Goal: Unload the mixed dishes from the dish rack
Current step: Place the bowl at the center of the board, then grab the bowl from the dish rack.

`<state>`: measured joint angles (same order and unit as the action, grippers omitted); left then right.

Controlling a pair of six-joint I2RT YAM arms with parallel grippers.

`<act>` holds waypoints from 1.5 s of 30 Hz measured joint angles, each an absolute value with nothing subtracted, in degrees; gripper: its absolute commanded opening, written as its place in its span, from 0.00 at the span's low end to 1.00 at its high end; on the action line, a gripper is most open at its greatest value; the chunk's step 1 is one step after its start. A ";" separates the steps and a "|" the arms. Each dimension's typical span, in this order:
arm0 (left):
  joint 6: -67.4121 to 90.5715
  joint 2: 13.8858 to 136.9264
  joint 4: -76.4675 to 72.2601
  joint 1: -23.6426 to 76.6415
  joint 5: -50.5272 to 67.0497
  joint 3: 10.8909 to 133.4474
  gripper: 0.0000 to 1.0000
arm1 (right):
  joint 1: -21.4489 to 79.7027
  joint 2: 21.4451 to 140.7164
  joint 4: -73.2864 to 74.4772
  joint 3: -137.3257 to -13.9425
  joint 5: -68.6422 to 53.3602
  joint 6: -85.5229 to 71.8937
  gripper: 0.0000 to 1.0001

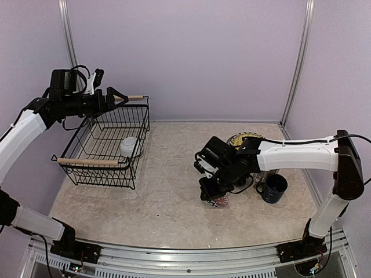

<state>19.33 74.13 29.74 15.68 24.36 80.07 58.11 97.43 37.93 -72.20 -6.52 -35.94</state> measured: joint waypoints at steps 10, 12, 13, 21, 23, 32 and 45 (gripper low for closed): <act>22.61 73.08 27.46 12.58 27.97 79.37 0.99 | 58.46 98.43 53.87 -70.59 2.33 -42.17 0.00; 22.90 73.06 27.40 12.56 28.34 79.20 0.99 | 58.50 99.70 55.20 -69.93 3.57 -43.40 0.00; 22.96 73.06 27.40 12.56 28.49 79.09 0.99 | 58.59 100.33 55.61 -69.76 4.12 -43.88 0.00; 23.14 73.06 27.40 12.56 28.51 78.78 0.99 | 59.86 102.28 57.30 -68.90 8.45 -47.70 0.16; 23.11 73.06 27.38 12.56 28.49 78.78 0.99 | 59.90 102.28 57.10 -68.75 9.08 -48.25 0.24; 23.03 73.95 27.42 12.05 27.27 78.76 0.99 | 61.01 103.46 54.52 -67.44 10.24 -50.19 0.64; 22.39 84.84 31.68 11.16 21.78 80.03 0.99 | 64.12 96.23 51.07 -66.67 15.05 -51.05 0.85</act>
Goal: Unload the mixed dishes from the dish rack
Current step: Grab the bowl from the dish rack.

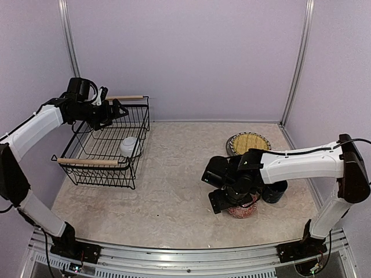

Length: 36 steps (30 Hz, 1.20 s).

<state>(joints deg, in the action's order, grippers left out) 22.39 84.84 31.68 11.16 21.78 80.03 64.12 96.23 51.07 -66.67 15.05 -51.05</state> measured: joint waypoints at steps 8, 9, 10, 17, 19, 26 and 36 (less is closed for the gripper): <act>25.78 93.91 34.20 5.98 24.21 84.40 0.99 | 64.62 87.57 44.97 -60.20 17.17 -52.27 0.90; 26.22 95.24 34.26 5.52 25.17 84.68 0.99 | 64.64 86.78 44.84 -59.46 17.37 -52.49 0.90; 26.76 96.86 34.24 4.99 26.41 84.97 0.99 | 64.64 85.73 44.51 -58.54 17.63 -52.80 0.91; 29.23 108.92 35.97 2.15 31.88 88.84 0.99 | 64.66 79.99 40.49 -54.30 18.20 -53.69 0.92; 30.00 111.61 36.51 1.50 32.51 90.63 0.99 | 64.66 79.15 39.03 -53.87 18.26 -53.67 0.92; 31.94 117.05 37.54 0.08 33.01 94.02 0.99 | 64.66 78.24 36.62 -53.12 19.16 -53.43 0.92; 32.95 119.55 36.84 -2.28 36.38 94.30 0.99 | 64.66 74.78 32.56 -49.98 19.38 -53.43 0.92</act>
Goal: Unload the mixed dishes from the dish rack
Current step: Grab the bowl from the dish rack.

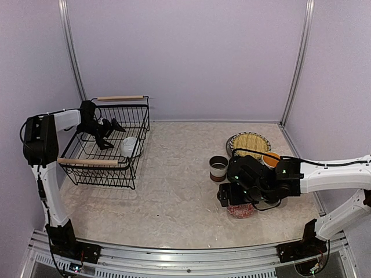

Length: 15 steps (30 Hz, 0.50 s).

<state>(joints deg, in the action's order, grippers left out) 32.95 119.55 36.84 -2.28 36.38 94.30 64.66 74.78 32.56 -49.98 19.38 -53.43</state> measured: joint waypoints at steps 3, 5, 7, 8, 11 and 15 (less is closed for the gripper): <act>33.04 120.09 35.77 -2.33 38.37 94.24 0.99 | 64.66 74.78 32.14 -49.98 19.38 -53.43 0.92; 33.06 120.92 35.09 -2.33 39.59 94.24 0.99 | 64.66 74.78 31.92 -49.98 19.38 -53.43 0.92; 33.08 121.91 34.94 -2.33 40.42 94.24 0.99 | 64.66 74.78 31.81 -49.98 19.38 -53.45 0.91; 33.06 122.41 34.94 -2.33 40.51 94.24 0.99 | 64.66 74.78 31.77 -49.98 19.38 -53.45 0.91; 33.04 123.33 35.05 -2.33 40.21 94.24 0.99 | 64.66 74.78 31.53 -49.98 19.38 -53.47 0.92; 33.04 123.39 34.94 -2.31 40.10 94.24 0.99 | 64.69 74.78 31.11 -49.98 19.33 -53.54 0.91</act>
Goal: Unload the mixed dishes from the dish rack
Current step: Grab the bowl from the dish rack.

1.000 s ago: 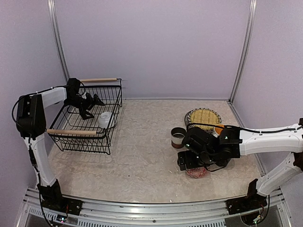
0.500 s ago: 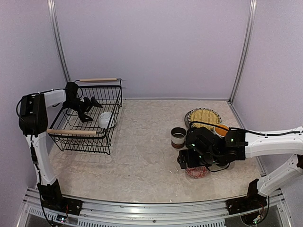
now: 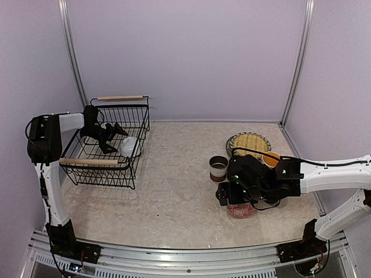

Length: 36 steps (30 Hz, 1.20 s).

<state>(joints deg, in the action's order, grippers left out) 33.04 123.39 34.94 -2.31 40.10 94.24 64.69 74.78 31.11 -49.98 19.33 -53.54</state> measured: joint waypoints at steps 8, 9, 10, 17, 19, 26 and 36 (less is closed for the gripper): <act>33.28 125.60 34.09 -1.98 42.00 94.24 0.99 | 64.77 75.24 30.81 -50.00 19.33 -53.47 0.91; 33.28 125.71 33.95 -1.80 42.02 94.26 0.99 | 64.77 75.24 30.74 -50.00 19.31 -53.47 0.91; 33.26 125.78 33.89 -1.54 41.93 94.24 0.99 | 64.77 75.24 30.65 -50.00 19.31 -53.47 0.91; 33.56 126.21 32.47 -1.30 42.46 94.24 0.93 | 64.97 75.24 30.44 -50.00 19.33 -53.52 0.91; 33.65 126.21 31.90 -1.30 42.39 94.15 0.90 | 65.06 75.24 30.44 -50.00 19.33 -53.56 0.91; 33.65 124.81 28.71 -1.32 41.28 91.24 0.79 | 65.25 75.29 30.26 -50.00 19.31 -53.63 0.91; 34.52 121.60 24.43 -1.52 41.80 88.79 0.79 | 65.52 77.69 29.63 -50.15 18.83 -53.60 0.91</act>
<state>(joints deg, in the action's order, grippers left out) 34.52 121.60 24.43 -1.52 41.80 88.79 65.52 77.69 29.63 -50.15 18.83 -53.60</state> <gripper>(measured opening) 0.760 0.914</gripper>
